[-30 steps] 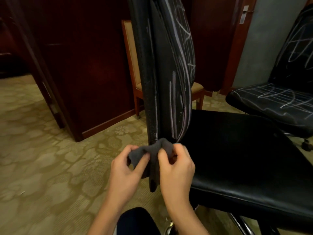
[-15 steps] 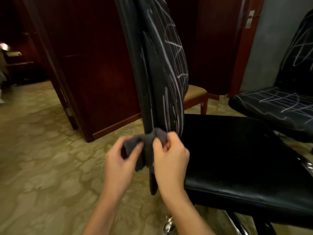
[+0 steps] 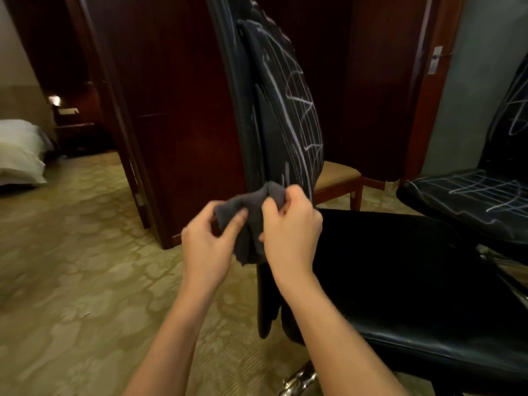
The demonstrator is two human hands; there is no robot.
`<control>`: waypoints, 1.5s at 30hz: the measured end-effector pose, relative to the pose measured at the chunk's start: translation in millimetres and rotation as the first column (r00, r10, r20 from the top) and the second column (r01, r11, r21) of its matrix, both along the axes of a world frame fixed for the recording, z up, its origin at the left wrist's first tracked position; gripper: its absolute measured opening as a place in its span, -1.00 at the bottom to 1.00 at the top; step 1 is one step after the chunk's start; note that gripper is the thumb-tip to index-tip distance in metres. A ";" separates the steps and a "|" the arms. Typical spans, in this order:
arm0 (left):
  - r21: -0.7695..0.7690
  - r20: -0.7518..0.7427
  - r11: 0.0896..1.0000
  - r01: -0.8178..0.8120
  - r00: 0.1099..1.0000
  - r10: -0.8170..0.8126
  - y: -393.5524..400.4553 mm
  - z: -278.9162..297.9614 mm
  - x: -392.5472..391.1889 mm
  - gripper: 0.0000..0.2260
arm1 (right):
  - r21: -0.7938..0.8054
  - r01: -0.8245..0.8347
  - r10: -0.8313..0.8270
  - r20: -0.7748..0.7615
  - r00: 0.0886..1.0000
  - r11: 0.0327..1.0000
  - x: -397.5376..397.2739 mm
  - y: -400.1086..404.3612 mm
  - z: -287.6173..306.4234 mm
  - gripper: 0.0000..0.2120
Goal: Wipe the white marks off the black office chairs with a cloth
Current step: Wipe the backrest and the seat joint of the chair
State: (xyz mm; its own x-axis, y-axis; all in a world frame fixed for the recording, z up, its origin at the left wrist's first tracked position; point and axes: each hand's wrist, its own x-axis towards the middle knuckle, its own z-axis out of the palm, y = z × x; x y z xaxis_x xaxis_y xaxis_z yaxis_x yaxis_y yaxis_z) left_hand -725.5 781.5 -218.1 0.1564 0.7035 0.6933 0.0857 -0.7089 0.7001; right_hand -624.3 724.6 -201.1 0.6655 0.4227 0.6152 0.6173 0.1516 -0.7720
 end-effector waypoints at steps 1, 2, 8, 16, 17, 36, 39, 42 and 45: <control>0.025 0.009 0.999 -0.028 1.000 0.028 1.5 13.7 3.0 -0.88 | 0.007 -0.002 0.002 0.029 1.000 1.000 0.8 1.3 16.4 -0.84; 0.030 0.022 0.999 -0.028 0.999 0.027 3.2 23.6 6.2 -0.88 | 0.012 -0.010 0.009 0.050 0.999 1.000 1.0 2.6 27.7 -0.84; -0.044 -0.009 0.996 0.072 0.997 -0.072 -3.6 7.1 0.2 -0.93 | -0.137 -0.018 0.021 0.022 1.000 0.990 1.7 -9.6 -9.8 -0.88; 0.146 0.050 0.988 -0.050 0.998 0.043 -23.5 45.9 10.2 -0.97 | 0.051 -0.076 0.071 0.100 0.992 0.996 16.4 -25.8 58.1 -0.74; 0.154 0.069 0.987 -0.052 0.997 0.042 -23.1 56.9 11.8 -0.99 | 0.075 -0.087 0.078 0.114 0.990 0.993 18.7 -26.7 70.8 -0.73; 0.187 0.120 0.981 0.056 0.990 -0.080 -15.5 130.9 12.8 -0.99 | 0.011 -0.163 0.155 0.253 0.955 0.987 31.9 -23.0 146.0 -0.73; 0.158 0.093 0.986 0.048 0.994 -0.064 -12.8 111.2 8.9 -0.94 | -0.100 -0.191 0.210 0.245 0.946 0.976 39.2 -17.3 128.9 -0.78; 0.049 0.093 0.993 0.104 0.990 -0.108 -19.3 66.9 5.5 -0.97 | -0.216 -0.182 0.231 0.229 0.946 0.959 41.3 -19.7 93.7 -0.83; 0.035 0.100 0.995 0.096 0.990 -0.099 -18.3 60.4 6.1 -0.90 | -0.199 -0.141 0.187 0.234 0.954 0.970 38.6 -18.9 90.0 -0.81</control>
State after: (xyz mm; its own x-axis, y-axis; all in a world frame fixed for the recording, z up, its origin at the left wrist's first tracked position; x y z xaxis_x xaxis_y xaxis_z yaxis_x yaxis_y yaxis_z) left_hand -719.5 763.2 -157.7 0.1508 0.6671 0.7296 -0.0554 -0.7311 0.6800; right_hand -585.7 705.7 -111.1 0.4126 0.6311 0.6568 0.7716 0.1411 -0.6203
